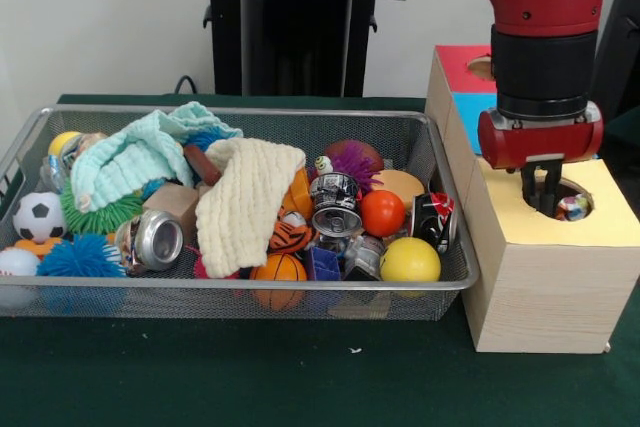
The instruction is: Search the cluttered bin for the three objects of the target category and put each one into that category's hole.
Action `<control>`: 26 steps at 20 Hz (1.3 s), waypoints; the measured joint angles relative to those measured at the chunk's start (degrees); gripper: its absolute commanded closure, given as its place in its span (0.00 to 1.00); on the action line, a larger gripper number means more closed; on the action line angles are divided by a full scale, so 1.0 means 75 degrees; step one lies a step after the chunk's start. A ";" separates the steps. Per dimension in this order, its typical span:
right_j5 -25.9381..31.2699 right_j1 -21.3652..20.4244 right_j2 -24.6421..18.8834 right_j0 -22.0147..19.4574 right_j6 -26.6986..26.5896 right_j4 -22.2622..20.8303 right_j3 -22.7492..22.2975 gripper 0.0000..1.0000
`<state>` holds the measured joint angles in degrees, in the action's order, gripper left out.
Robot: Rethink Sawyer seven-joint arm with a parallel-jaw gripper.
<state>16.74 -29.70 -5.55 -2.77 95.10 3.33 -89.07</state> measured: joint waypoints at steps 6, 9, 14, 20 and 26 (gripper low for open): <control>0.0000 0.0037 -0.0040 -0.0028 0.0000 0.0000 0.0007 1.00; 0.0028 0.0029 -0.0043 -0.0038 0.0000 -0.0002 0.0018 1.00; 0.0592 -0.0163 -0.0049 -0.0053 0.0000 -0.0003 0.0059 1.00; 0.2735 -0.0847 -0.0030 -0.0060 0.0000 -0.0003 0.0352 1.00; 0.4377 -0.1450 -0.0029 -0.0130 0.0000 -0.0006 0.0767 1.00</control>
<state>49.56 -40.57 -5.76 -3.75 95.10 3.29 -83.32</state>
